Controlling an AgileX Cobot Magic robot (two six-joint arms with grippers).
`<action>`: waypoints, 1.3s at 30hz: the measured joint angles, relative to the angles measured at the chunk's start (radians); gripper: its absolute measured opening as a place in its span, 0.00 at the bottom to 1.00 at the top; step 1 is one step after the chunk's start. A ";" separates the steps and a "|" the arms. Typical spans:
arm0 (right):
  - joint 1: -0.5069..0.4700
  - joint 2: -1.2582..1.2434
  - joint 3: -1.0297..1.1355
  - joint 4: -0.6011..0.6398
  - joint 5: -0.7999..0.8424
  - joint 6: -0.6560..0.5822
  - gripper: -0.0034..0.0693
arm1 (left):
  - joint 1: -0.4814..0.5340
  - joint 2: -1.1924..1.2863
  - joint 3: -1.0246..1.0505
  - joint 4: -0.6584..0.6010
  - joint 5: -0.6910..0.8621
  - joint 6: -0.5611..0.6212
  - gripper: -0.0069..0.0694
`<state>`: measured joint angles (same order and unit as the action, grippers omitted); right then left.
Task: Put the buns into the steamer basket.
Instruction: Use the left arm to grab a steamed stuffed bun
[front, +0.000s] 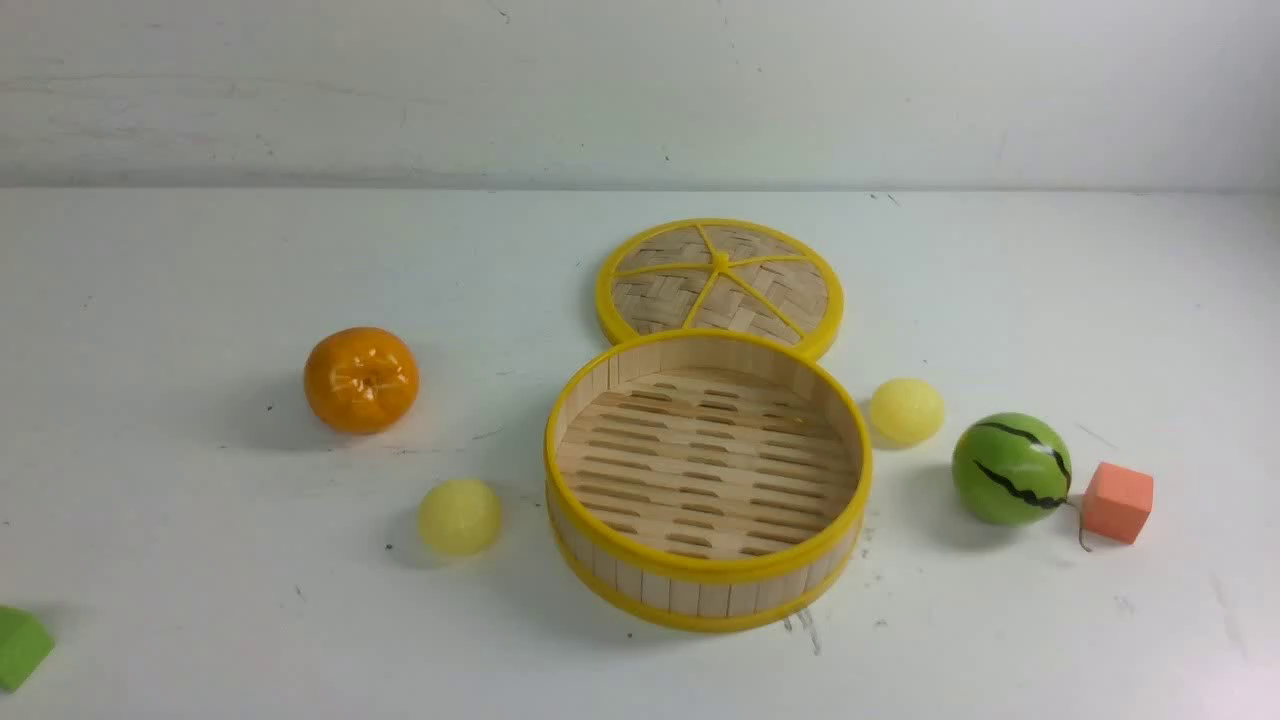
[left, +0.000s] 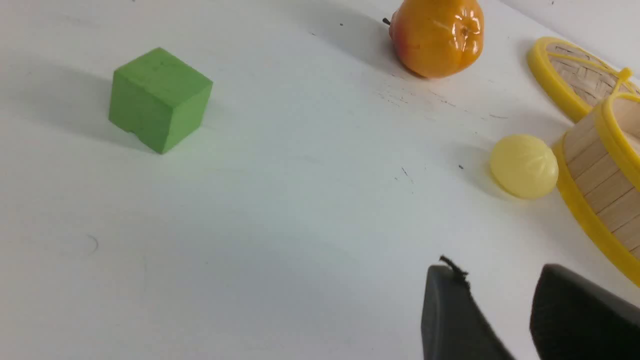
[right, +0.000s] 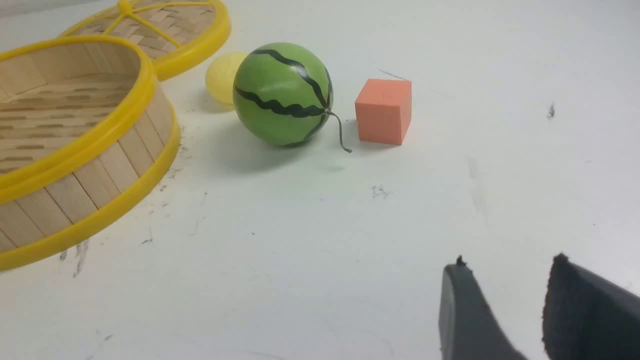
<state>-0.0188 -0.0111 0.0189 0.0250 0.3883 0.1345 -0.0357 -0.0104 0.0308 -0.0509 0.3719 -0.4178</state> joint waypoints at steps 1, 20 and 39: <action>0.000 0.000 0.000 0.000 0.000 0.000 0.38 | 0.000 0.000 0.000 0.000 0.000 0.000 0.40; 0.000 0.000 0.000 0.000 0.000 -0.001 0.38 | 0.000 0.000 0.000 0.000 0.000 0.000 0.40; 0.000 0.000 0.000 0.000 0.000 -0.001 0.38 | 0.000 0.000 0.000 0.007 -0.038 0.000 0.40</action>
<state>-0.0188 -0.0111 0.0189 0.0250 0.3883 0.1338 -0.0357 -0.0104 0.0308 -0.0441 0.3339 -0.4178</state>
